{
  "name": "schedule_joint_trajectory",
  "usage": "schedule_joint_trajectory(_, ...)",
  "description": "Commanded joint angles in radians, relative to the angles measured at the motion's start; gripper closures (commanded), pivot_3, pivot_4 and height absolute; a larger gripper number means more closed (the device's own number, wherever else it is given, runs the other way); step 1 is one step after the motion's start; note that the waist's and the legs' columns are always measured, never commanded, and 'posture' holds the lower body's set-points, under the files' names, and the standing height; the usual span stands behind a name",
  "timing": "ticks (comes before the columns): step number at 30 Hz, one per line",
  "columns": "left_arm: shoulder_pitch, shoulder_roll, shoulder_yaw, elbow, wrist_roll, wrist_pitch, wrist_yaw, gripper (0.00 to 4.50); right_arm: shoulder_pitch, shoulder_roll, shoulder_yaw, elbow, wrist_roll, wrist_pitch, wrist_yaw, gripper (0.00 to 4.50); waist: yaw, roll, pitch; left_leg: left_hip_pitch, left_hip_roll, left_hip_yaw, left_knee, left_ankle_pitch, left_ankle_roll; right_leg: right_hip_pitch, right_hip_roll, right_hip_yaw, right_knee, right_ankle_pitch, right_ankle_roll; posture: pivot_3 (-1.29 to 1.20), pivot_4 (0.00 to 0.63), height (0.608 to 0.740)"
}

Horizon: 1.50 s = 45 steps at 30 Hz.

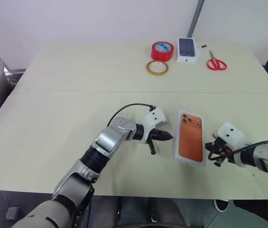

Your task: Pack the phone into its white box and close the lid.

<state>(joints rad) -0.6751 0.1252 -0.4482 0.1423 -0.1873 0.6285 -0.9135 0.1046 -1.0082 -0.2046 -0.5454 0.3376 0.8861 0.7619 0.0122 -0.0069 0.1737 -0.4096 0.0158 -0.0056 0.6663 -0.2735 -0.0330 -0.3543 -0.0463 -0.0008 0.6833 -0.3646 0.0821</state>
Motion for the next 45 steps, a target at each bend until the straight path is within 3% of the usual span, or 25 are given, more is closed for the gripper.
schedule_joint_trajectory(1,-0.022,-0.016,0.016,-0.038,-0.017,-0.001,0.000,4.50,-0.006,0.004,-0.029,-0.037,0.019,-0.009,0.008,4.48,0.000,0.000,0.000,0.000,0.000,0.000,0.000,0.000,0.000,0.000,0.000,0.000,0.000,0.000,0.000,0.00,0.150,0.740)
schedule_joint_trajectory(33,0.000,0.012,-0.012,-0.013,0.021,-0.026,0.007,4.50,0.003,-0.012,-0.051,-0.058,0.028,0.003,0.018,4.48,0.000,0.000,0.000,0.000,0.000,0.000,0.000,0.000,0.000,0.000,0.000,0.000,0.000,0.000,0.000,0.00,0.150,0.740)
schedule_joint_trajectory(39,-0.014,0.016,0.043,-0.019,0.000,-0.017,0.018,4.50,0.018,-0.045,-0.147,-0.034,0.031,-0.026,0.067,4.48,0.000,0.000,0.000,0.000,0.000,0.000,0.000,0.000,0.000,0.000,0.000,0.000,0.000,0.000,0.000,0.00,0.150,0.740)
schedule_joint_trajectory(45,-0.059,-0.012,0.091,-0.043,-0.038,0.003,0.030,4.50,0.073,-0.045,-0.284,-0.095,0.129,-0.026,0.190,4.48,0.002,0.000,0.000,0.000,0.000,0.000,0.000,0.000,0.000,0.000,0.000,0.000,0.000,0.000,0.000,0.00,0.150,0.740)
